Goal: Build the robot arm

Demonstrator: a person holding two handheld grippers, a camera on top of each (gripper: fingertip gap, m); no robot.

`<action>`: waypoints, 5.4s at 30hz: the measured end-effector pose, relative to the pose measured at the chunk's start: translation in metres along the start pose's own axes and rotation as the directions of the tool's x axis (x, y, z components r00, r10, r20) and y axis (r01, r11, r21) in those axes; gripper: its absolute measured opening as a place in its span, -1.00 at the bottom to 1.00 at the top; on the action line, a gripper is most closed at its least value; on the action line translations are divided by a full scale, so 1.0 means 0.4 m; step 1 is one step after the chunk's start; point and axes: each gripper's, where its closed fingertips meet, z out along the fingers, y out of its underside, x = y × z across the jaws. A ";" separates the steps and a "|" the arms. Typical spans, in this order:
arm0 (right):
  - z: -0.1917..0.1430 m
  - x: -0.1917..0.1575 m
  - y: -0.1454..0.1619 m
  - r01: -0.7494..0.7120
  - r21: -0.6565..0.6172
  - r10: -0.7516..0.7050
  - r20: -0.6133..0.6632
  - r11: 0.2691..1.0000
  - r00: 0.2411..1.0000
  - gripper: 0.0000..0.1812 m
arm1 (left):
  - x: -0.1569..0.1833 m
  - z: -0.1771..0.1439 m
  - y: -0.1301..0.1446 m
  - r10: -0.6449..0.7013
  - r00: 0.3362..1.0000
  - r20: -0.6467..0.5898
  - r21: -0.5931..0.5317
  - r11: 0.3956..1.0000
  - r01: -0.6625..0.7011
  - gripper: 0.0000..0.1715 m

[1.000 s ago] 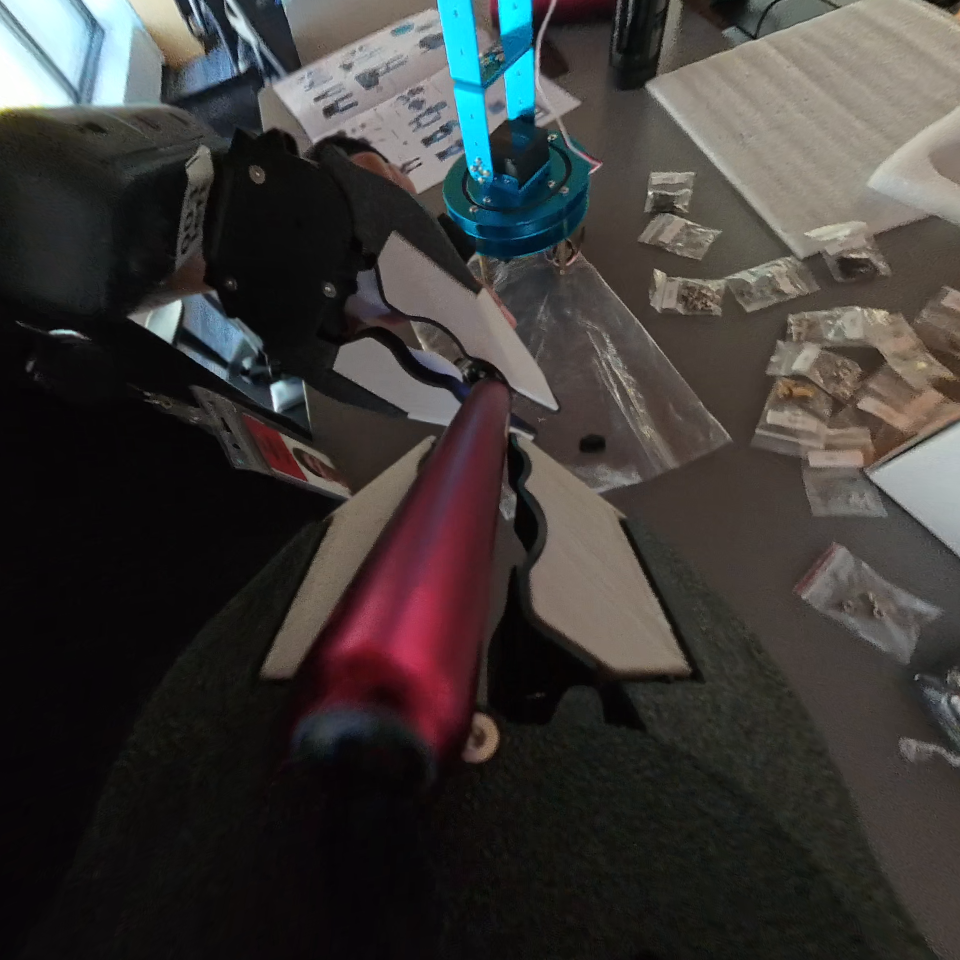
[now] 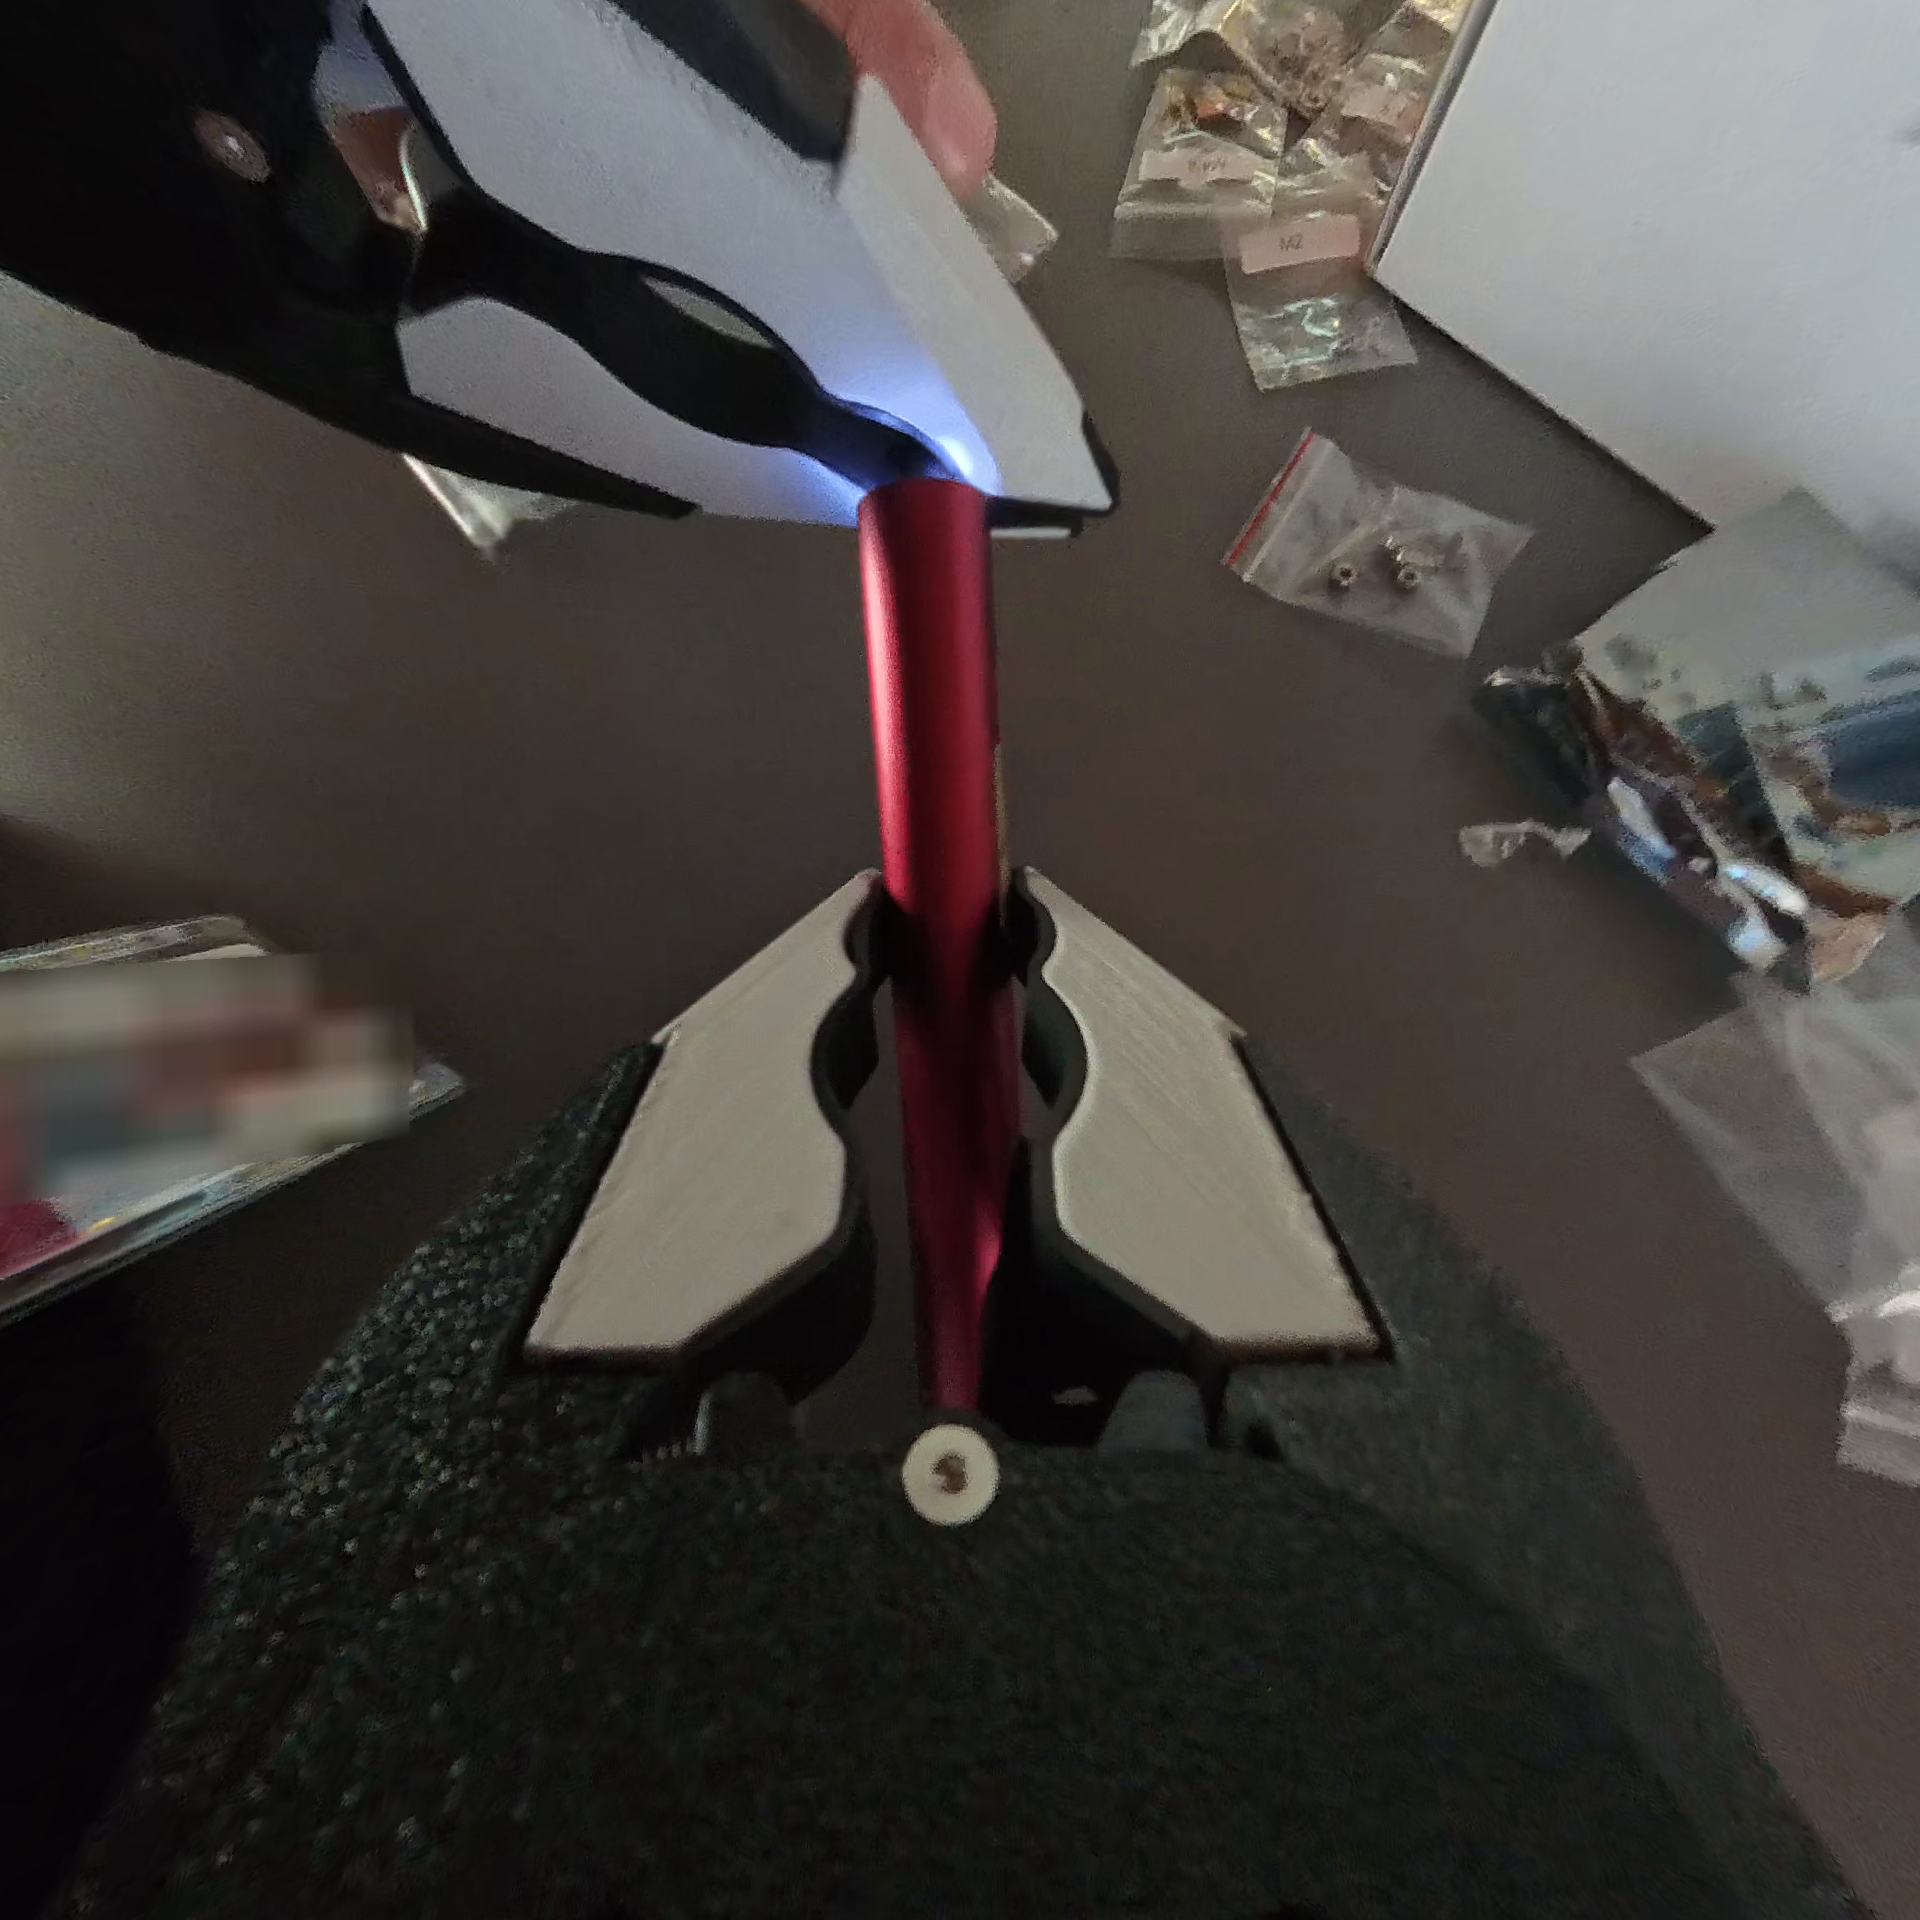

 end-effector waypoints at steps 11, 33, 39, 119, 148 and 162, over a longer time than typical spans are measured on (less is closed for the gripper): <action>0.051 0.051 0.024 -0.016 -0.157 0.015 -0.010 0.988 1.000 -0.76 | 0.020 -0.163 0.190 -0.640 0.750 0.170 -0.193 0.724 0.662 -0.51; 0.143 -0.192 -0.207 -0.046 0.031 0.035 0.286 0.998 0.958 -0.33 | 0.331 -0.403 0.281 -1.000 0.010 0.004 -0.146 0.009 0.989 -0.33; 0.243 -0.282 -0.257 -0.009 0.025 0.001 0.325 1.000 0.946 -0.39 | 0.350 -0.365 0.280 -0.990 0.127 -0.064 -0.203 0.138 0.970 -0.36; 0.371 -0.374 -0.399 0.405 -0.013 -0.371 0.374 0.914 0.850 -0.76 | 0.353 -0.339 0.353 -0.954 0.190 -0.231 -0.086 0.214 0.973 -0.71; 0.372 -0.374 -0.401 0.252 -0.024 -0.233 0.301 0.967 0.925 -0.75 | 0.352 -0.336 0.355 -0.968 0.140 -0.208 -0.105 0.165 0.981 -0.72; 0.304 -0.282 -0.408 0.113 -0.001 -0.109 0.256 0.994 0.961 -0.70 | 0.354 -0.340 0.351 -0.954 0.181 -0.237 -0.132 0.216 0.967 -0.70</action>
